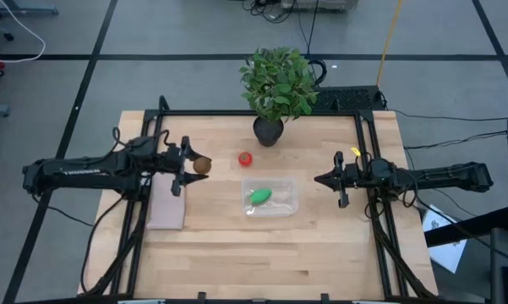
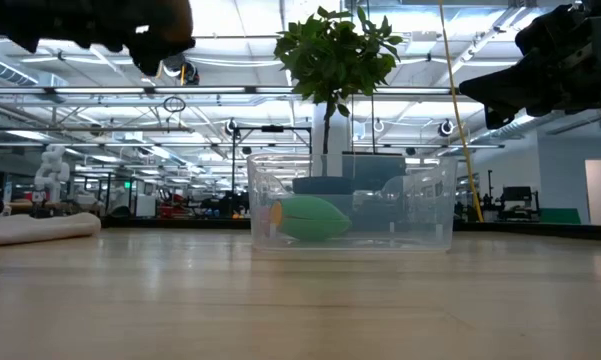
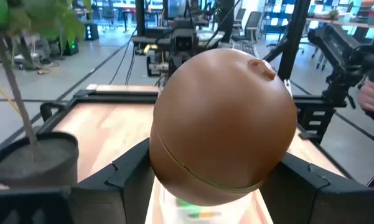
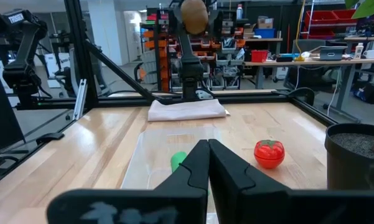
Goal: Pick and placing Produce into tupperware
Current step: Put the brown kiwi into the transparent bin
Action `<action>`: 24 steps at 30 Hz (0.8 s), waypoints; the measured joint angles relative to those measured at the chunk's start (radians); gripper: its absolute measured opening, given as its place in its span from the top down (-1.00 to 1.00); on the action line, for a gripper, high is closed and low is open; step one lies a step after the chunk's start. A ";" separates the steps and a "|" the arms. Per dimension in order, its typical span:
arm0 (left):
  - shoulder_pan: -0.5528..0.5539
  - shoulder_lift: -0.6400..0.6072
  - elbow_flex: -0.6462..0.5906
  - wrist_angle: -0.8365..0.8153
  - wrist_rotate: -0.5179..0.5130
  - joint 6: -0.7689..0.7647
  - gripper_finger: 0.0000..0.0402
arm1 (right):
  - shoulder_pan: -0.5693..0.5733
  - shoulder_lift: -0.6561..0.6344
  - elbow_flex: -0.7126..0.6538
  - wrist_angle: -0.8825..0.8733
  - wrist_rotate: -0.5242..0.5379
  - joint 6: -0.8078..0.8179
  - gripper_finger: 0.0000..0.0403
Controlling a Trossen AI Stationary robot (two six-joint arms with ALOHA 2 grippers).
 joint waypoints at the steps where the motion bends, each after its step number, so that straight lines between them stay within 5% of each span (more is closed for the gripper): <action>1: 0.001 -0.003 -0.016 0.008 0.002 0.000 -0.20 | 0.000 0.000 0.000 0.000 0.000 0.000 1.00; 10: 0.001 -0.007 -0.159 0.207 0.008 -0.025 -0.20 | 0.000 0.000 0.000 0.001 0.000 0.001 1.00; 24: 0.001 -0.007 -0.165 0.219 0.010 -0.042 -0.20 | 0.000 0.000 0.000 0.001 0.000 0.000 1.00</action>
